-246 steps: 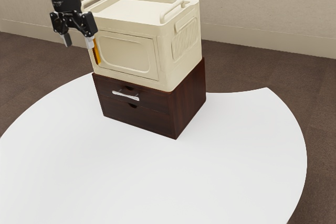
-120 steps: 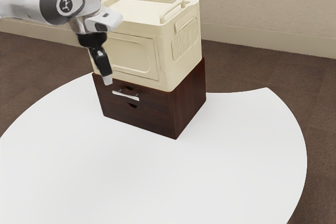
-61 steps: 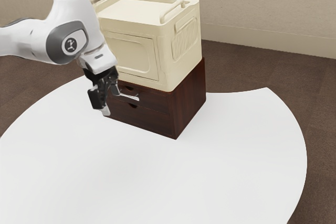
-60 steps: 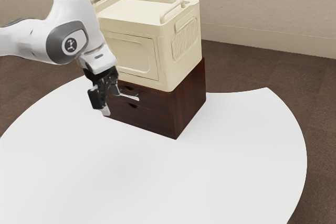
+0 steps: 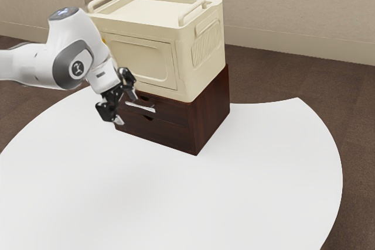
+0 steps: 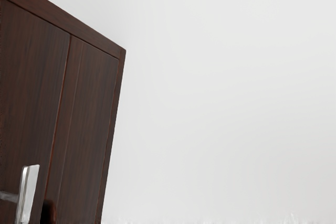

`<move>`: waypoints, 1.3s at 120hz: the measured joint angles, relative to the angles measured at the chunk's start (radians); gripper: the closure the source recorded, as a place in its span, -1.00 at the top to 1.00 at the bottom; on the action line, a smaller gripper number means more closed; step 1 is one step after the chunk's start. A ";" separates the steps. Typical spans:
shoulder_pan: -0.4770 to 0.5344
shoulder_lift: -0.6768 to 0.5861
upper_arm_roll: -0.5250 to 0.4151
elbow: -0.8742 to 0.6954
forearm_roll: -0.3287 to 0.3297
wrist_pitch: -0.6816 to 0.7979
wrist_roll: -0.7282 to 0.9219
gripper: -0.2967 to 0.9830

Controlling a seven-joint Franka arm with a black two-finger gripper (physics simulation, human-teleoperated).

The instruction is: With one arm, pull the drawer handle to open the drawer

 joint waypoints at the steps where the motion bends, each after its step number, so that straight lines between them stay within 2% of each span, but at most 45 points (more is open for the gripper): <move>1: 0.001 0.001 0.000 0.000 0.000 0.002 0.003 0.54; 48: 0.008 0.165 0.000 0.081 0.005 0.074 0.107 0.54; 91: 0.042 0.196 0.029 0.096 0.008 0.094 0.149 0.54; 156: 0.028 0.295 0.071 0.185 0.010 0.108 0.140 0.54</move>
